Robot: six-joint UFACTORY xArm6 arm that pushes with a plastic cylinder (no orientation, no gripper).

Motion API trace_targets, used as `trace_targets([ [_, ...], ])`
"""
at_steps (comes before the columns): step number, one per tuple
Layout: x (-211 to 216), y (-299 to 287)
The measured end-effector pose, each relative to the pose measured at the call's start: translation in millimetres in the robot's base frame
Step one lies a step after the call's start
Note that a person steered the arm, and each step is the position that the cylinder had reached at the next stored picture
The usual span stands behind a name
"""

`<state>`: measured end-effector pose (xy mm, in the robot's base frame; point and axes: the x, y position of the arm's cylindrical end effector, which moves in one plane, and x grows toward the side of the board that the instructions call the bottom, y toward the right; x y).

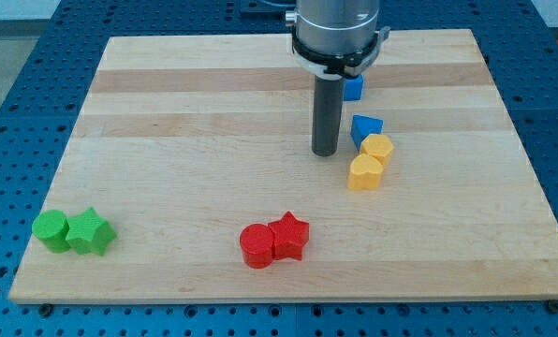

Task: Push the yellow heart to the top left

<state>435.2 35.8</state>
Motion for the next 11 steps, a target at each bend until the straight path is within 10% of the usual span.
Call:
trace_targets([
  [5,94.5,0.5],
  [7,66.9,85.2],
  [11,41.0,31.6],
])
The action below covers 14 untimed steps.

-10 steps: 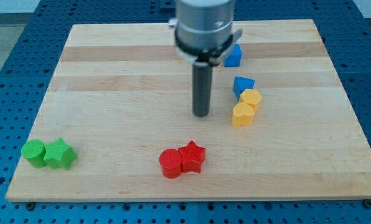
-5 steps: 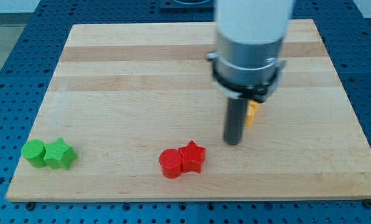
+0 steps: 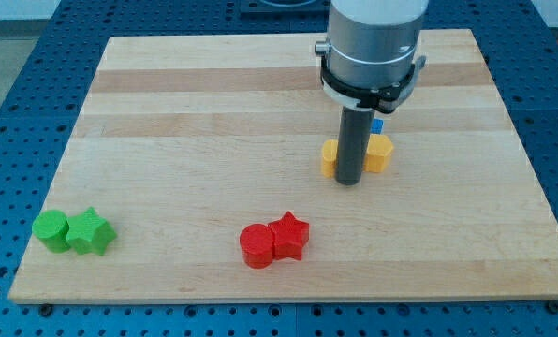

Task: Push the yellow heart to the top left

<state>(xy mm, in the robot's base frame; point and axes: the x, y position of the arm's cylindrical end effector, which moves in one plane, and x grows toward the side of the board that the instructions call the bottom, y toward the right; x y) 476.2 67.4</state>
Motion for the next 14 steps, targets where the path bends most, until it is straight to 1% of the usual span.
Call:
trace_targets([
  [2,-29.8,-3.0],
  [3,-55.7,-24.5],
  [4,-74.1,-62.3],
  [7,-86.6,-143.9],
  [10,-100.8,-197.2],
  [12,-123.9,-201.7],
  [14,-156.3,-229.0],
])
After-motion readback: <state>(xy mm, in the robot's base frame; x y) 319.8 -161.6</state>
